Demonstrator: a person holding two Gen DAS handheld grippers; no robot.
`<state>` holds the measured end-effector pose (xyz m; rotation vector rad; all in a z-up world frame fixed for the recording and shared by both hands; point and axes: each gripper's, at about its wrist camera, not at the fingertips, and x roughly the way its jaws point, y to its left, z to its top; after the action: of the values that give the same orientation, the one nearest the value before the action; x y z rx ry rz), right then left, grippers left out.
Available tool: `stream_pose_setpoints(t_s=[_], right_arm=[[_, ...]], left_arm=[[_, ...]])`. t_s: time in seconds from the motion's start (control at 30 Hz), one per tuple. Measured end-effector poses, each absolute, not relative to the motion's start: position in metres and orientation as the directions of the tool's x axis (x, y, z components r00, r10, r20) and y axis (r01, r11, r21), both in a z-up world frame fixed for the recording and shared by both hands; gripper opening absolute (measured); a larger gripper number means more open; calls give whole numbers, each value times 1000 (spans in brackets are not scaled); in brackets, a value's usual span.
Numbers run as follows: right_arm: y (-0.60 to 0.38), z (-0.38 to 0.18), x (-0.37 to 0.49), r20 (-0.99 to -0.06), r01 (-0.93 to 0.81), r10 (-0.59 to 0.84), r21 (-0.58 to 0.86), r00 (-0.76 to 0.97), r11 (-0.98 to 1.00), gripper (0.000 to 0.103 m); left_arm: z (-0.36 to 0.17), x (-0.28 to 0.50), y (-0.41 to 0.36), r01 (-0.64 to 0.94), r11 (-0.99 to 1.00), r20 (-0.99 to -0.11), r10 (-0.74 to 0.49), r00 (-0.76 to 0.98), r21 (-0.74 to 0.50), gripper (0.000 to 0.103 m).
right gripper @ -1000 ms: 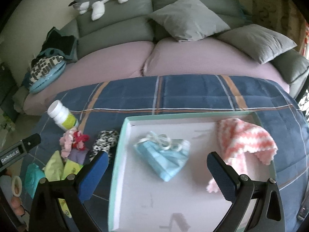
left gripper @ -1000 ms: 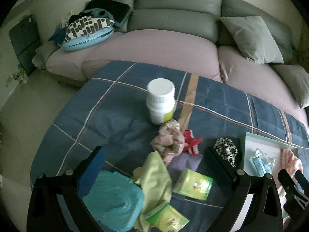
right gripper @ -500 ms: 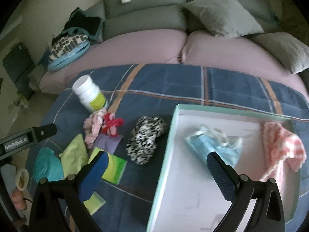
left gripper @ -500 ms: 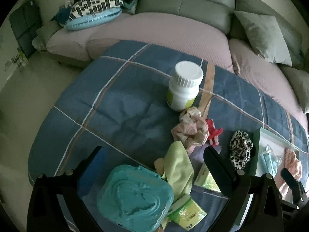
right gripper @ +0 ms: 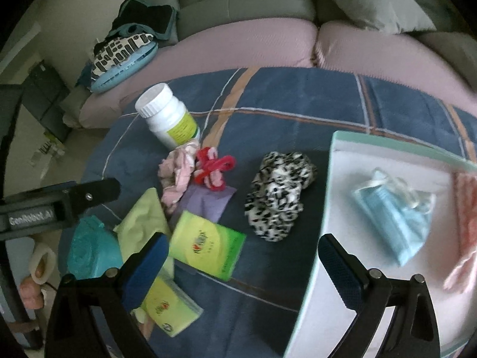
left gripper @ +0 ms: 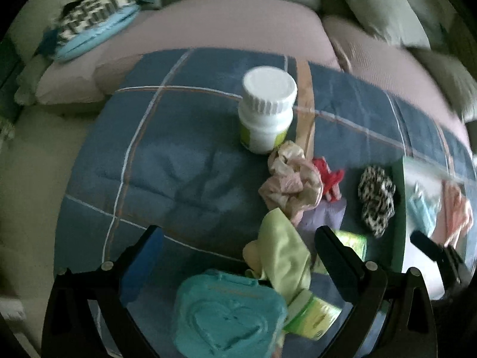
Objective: Organize soft objects
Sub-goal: 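Withdraw both grippers from the tray toward the remaining items, then grasp the light green cloth with the left gripper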
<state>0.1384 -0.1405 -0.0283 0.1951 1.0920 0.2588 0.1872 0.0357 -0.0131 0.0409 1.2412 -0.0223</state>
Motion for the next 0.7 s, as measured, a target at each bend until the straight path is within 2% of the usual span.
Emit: stream_pose_setpoints(t_s=[0.2,0.3,0.4,0.57,0.7], right_arm=[[-129,-39,140,-863,-110,309,289,400,951,97],[-127,-45,143,-868,-97,315,301,384,949,96],[-127,-50,146,-869,-87,327,318,372,944,95],[-121,-57,148,-871,-86,339,331,356,940,95],[-115,-64,150,-873,-88,350,341,340,936,93]], left_arm=[[-26,199,30,166,986,-981,-35,190,-3,96],[-31,205,31,174,983,-989,-77,126,-54,80],[-36,210,30,183,980,-992,-99,79,-83,77],[-44,217,28,185,975,-991,-129,20,-123,62],[-47,223,24,200,973,-993,-117,9,-113,56]])
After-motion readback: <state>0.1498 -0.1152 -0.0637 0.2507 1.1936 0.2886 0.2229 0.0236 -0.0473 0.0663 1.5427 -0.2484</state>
